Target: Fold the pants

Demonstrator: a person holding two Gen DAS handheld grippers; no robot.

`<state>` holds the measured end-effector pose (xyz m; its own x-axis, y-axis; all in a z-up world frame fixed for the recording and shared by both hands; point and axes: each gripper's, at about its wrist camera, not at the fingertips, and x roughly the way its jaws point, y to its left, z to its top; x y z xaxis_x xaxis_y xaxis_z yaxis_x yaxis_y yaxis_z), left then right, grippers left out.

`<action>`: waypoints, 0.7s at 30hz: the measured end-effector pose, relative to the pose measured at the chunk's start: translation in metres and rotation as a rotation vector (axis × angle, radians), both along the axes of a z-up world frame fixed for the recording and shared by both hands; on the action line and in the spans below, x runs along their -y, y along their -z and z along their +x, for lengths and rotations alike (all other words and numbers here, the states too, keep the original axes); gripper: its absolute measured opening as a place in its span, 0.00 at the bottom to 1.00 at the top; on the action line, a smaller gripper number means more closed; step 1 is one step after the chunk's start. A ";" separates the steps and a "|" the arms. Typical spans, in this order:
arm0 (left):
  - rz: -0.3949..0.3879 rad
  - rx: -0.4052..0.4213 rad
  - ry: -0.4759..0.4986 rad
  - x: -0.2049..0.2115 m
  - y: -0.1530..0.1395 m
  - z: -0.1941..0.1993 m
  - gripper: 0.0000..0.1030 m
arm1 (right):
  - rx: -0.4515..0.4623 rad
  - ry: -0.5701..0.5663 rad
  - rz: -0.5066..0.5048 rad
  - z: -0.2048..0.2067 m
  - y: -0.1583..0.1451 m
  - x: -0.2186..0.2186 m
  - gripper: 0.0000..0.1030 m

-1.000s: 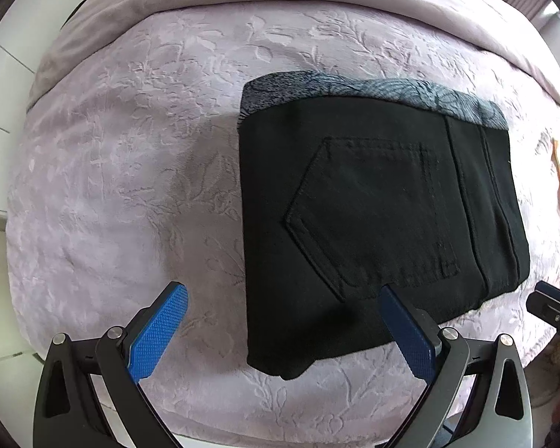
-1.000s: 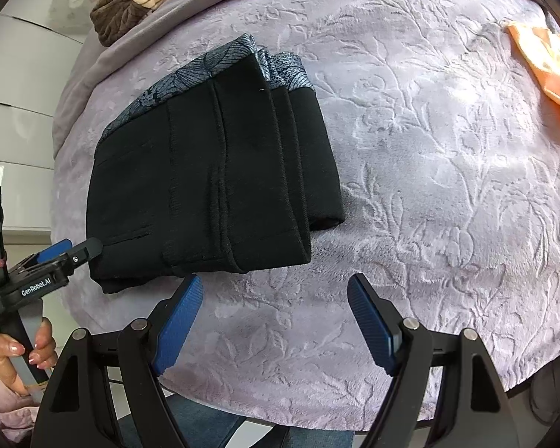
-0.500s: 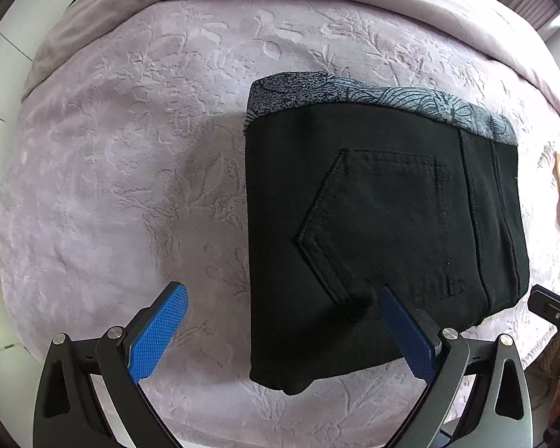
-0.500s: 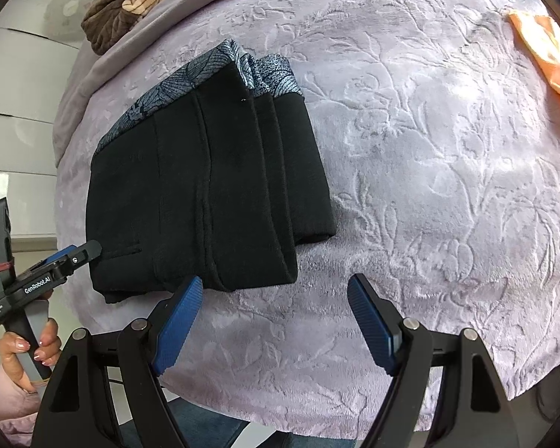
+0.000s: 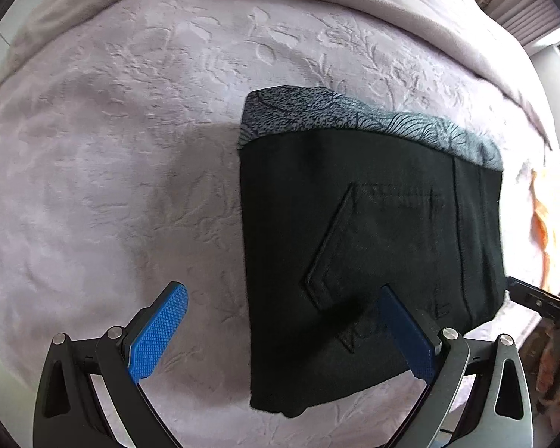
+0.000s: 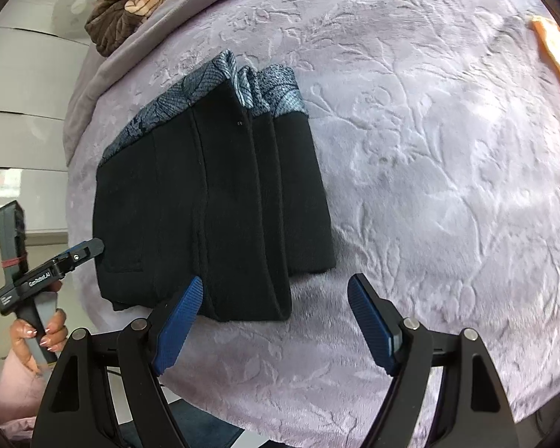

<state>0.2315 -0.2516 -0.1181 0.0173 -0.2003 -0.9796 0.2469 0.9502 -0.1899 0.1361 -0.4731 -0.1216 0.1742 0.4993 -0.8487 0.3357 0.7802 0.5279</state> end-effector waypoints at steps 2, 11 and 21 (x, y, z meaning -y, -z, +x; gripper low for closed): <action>-0.026 -0.008 0.014 0.000 0.004 0.005 0.99 | 0.011 -0.018 0.031 0.008 0.003 0.002 0.81; -0.144 -0.046 0.035 0.009 0.023 0.020 0.99 | 0.024 -0.048 0.163 0.039 0.036 0.020 0.81; -0.213 -0.036 0.075 0.034 0.041 0.025 1.00 | 0.089 -0.060 0.406 0.062 0.071 0.026 0.82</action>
<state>0.2563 -0.2855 -0.1596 -0.0396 -0.4022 -0.9147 0.3047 0.8669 -0.3944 0.1984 -0.4990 -0.1925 0.1987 0.8019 -0.5635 0.2349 0.5192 0.8217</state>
